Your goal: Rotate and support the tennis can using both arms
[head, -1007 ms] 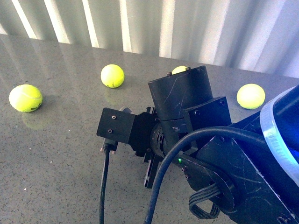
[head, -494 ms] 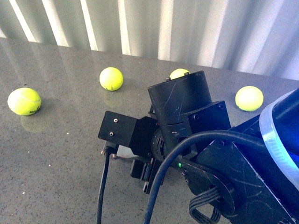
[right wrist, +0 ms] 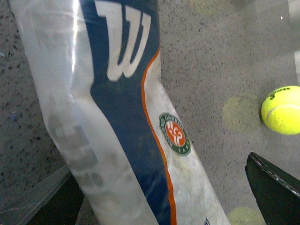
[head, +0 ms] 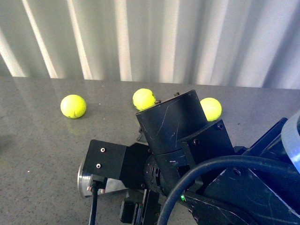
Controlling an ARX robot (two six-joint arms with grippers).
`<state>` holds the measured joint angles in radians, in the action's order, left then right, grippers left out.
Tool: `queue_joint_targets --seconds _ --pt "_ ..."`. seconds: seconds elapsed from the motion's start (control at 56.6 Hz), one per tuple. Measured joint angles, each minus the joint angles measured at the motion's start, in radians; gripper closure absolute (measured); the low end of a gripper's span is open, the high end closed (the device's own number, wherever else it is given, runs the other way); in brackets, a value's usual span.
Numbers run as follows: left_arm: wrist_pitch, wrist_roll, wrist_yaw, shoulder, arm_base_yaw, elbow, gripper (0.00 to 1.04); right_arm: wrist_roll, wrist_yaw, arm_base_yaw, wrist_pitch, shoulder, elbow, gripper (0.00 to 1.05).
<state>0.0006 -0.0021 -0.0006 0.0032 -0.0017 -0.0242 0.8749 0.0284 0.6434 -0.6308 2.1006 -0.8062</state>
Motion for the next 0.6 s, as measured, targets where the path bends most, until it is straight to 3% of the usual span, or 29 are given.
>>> queue_joint_targets --seconds 0.265,0.6 --pt "0.0 0.0 0.0 0.0 0.0 0.0 0.07 0.011 0.0 -0.051 -0.072 -0.106 0.119 0.07" --pt "0.0 0.0 0.0 0.0 0.0 0.0 0.07 0.065 0.023 -0.2 -0.16 -0.214 0.241 0.07"
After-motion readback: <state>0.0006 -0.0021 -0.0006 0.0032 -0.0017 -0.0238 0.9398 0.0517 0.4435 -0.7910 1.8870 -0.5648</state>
